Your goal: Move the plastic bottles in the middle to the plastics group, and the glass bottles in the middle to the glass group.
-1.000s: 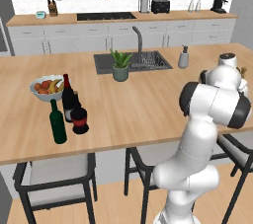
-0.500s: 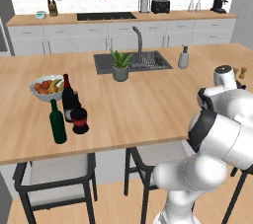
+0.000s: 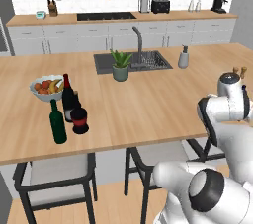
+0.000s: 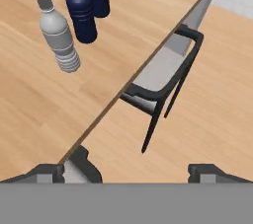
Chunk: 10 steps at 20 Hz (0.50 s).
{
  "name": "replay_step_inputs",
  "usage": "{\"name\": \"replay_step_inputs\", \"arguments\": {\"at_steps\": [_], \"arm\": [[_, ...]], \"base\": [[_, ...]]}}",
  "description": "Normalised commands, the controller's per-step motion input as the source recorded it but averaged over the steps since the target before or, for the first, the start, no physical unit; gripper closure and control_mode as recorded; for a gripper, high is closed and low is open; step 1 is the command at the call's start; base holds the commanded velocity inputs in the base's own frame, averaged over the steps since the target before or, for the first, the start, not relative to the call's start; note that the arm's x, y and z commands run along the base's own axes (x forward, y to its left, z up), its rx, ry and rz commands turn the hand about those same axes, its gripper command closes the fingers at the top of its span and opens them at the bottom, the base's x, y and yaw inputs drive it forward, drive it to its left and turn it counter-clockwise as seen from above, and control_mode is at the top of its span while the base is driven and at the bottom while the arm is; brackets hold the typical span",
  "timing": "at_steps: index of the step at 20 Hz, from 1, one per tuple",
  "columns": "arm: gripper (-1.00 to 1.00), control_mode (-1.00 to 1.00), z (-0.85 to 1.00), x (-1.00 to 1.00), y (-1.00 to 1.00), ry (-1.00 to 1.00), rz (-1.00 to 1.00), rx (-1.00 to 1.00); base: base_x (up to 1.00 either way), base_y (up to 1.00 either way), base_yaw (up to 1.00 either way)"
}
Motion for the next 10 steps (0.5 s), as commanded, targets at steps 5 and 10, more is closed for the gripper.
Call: {"name": "replay_step_inputs", "arguments": {"at_steps": [5, 10], "arm": [[-1.00, -1.00, 0.55, -0.61, 0.48, 0.12, 0.35, 0.00], [-1.00, -1.00, 0.00, -0.90, 0.03, 0.02, 0.36, 0.00]], "base": [[0.00, 0.00, 0.00], [0.00, 0.00, 0.00]]}}
